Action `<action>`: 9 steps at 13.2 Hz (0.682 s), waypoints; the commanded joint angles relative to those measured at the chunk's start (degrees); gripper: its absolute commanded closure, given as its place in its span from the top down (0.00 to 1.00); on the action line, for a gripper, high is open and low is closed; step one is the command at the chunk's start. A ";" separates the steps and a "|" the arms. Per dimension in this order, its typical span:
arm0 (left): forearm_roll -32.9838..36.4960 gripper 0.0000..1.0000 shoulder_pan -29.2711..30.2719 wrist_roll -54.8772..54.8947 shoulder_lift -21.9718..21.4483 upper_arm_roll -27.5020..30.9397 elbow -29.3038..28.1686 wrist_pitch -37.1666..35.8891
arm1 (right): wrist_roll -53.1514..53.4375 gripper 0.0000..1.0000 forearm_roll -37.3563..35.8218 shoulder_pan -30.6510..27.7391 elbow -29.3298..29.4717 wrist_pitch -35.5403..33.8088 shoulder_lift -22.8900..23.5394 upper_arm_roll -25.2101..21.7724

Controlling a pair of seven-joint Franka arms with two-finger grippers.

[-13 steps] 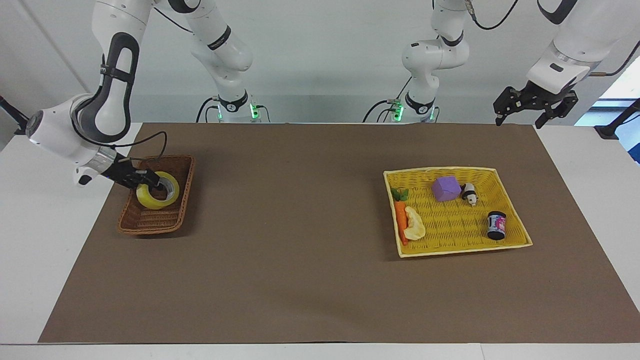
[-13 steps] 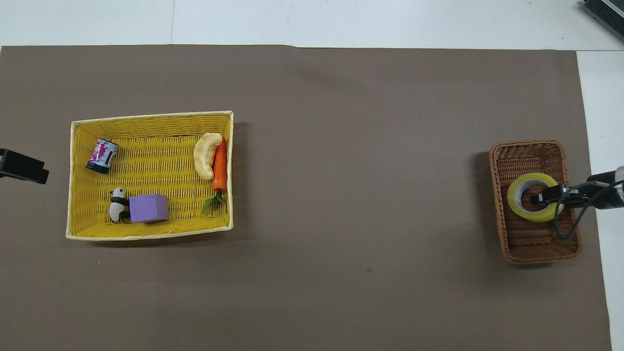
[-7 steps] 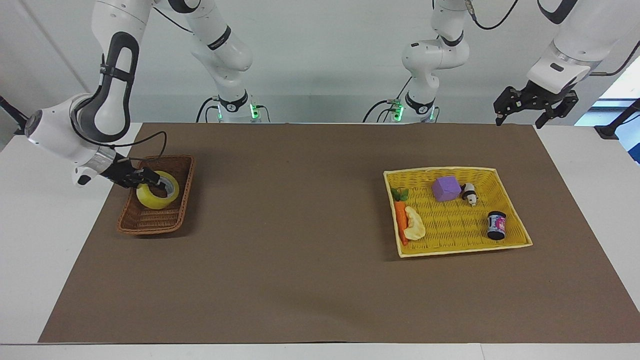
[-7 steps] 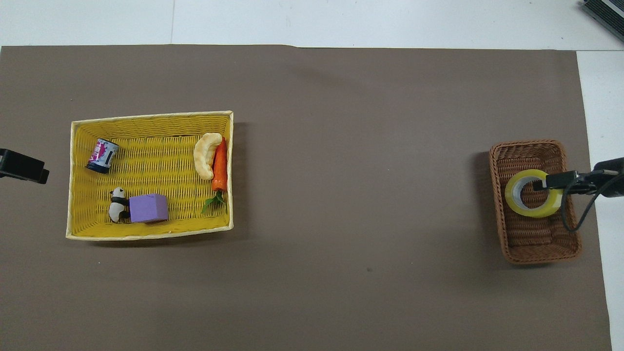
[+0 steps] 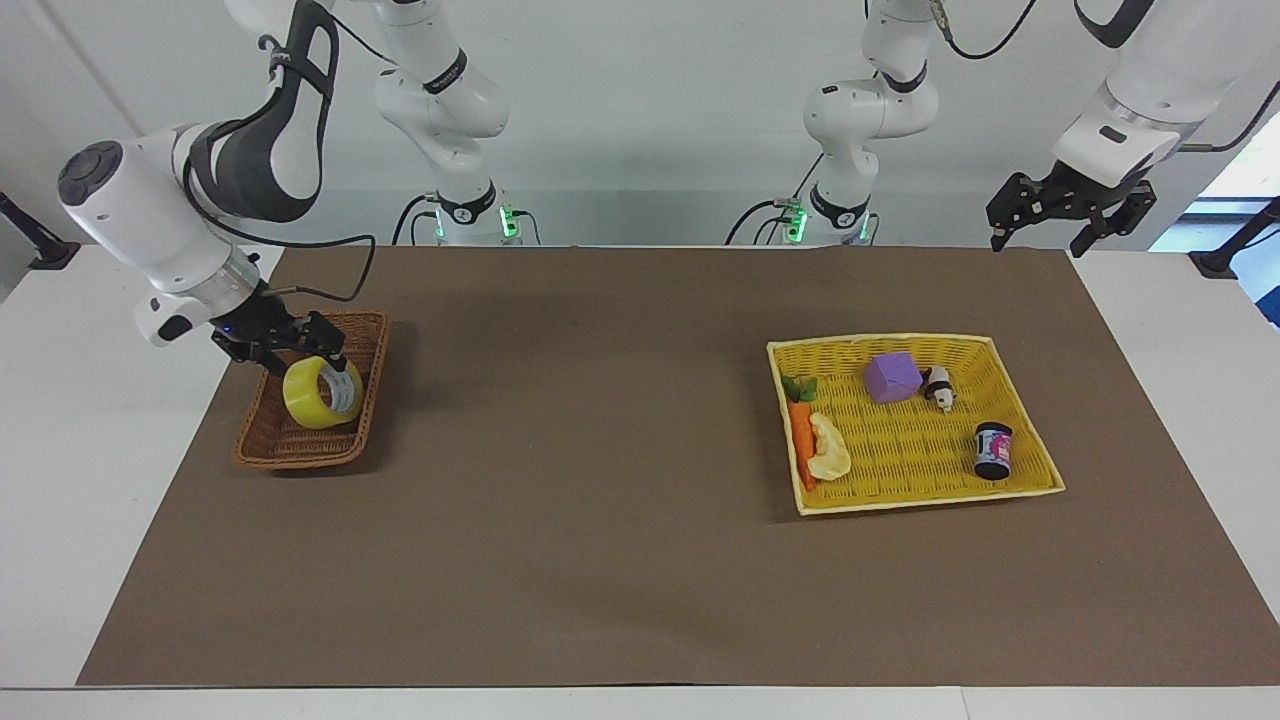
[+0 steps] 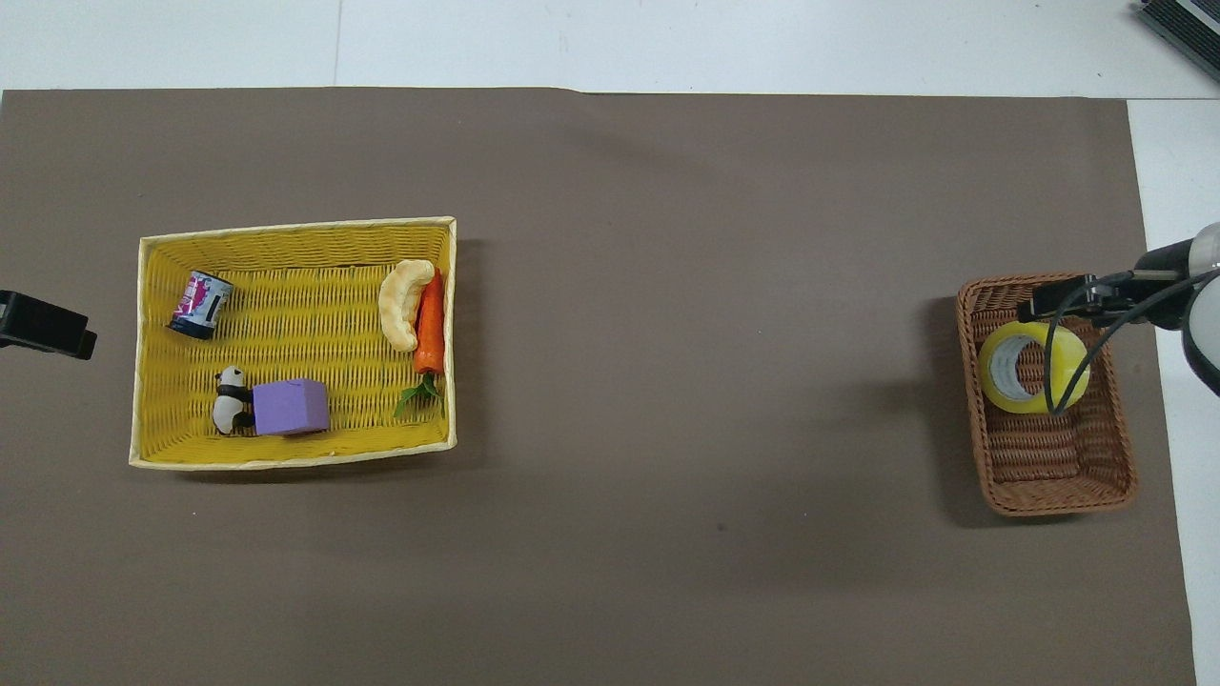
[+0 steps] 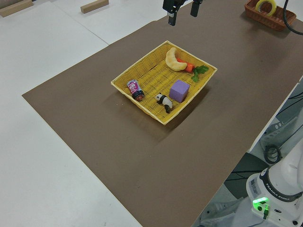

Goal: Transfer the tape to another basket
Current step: 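Lift the right gripper up and away from the tape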

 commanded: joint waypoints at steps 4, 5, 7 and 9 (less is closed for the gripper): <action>-3.09 1.00 0.45 -5.53 0.05 -0.32 1.07 -1.77 | 2.59 1.00 -7.13 2.19 0.51 -1.28 -6.04 0.02; -3.09 1.00 0.45 -5.53 0.05 -0.32 1.16 -1.77 | 5.30 1.00 -7.84 2.72 0.51 -2.50 -7.19 0.20; -3.00 1.00 0.45 -5.53 -0.21 -0.31 1.08 -1.95 | 11.54 1.00 -7.94 4.47 0.51 -4.79 -8.95 0.55; -2.56 1.00 0.45 -5.53 -1.08 -0.67 0.90 -1.68 | 17.69 1.00 -8.99 7.37 0.16 -7.16 -10.36 0.64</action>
